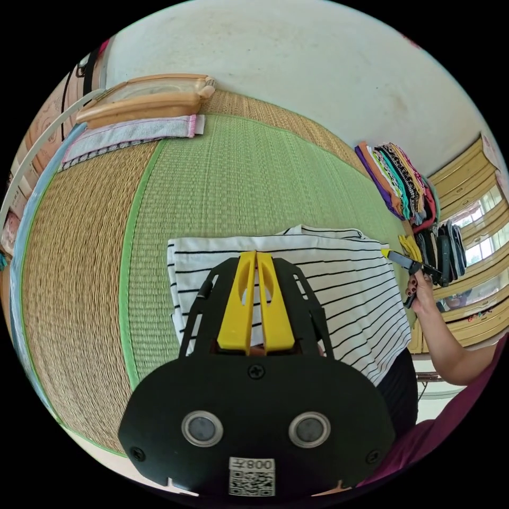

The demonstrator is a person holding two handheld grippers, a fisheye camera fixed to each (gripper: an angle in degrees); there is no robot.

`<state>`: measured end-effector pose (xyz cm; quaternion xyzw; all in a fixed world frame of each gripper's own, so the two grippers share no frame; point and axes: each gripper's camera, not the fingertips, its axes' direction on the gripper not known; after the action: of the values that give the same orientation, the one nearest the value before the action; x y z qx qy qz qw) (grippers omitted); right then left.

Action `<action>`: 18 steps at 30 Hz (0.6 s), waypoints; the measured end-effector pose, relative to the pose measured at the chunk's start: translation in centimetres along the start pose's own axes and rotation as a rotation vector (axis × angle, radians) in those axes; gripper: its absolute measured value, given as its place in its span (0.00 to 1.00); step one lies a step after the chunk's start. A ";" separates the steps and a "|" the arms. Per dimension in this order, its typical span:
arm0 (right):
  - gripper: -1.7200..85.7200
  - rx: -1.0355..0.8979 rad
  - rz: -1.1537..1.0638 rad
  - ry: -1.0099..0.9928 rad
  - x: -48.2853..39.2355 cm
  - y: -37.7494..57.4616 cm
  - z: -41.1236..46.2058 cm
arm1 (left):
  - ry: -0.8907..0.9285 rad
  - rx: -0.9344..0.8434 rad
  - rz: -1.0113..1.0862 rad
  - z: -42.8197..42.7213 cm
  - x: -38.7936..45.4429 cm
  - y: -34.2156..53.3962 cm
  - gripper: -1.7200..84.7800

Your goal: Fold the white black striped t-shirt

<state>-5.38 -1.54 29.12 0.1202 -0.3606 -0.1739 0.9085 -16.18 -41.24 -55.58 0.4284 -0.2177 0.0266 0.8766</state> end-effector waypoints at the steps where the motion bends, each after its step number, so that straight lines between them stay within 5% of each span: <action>1: 0.02 0.000 0.014 -0.014 0.6 -0.2 -0.2 | 0.001 0.007 0.004 -0.4 0.0 0.2 0.02; 11: 0.02 0.022 0.066 -0.175 4.6 2.6 -6.6 | 0.113 -0.010 -0.016 -9.1 -2.4 8.8 0.03; 18: 0.03 -0.105 0.035 -0.209 5.5 12.9 -11.0 | 0.090 -0.113 -0.089 -13.8 -4.3 18.5 0.04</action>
<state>8.94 9.04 29.13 0.0476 -0.4456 -0.1882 0.8739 -19.39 -18.47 -51.09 0.3858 -0.1600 -0.0057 0.9086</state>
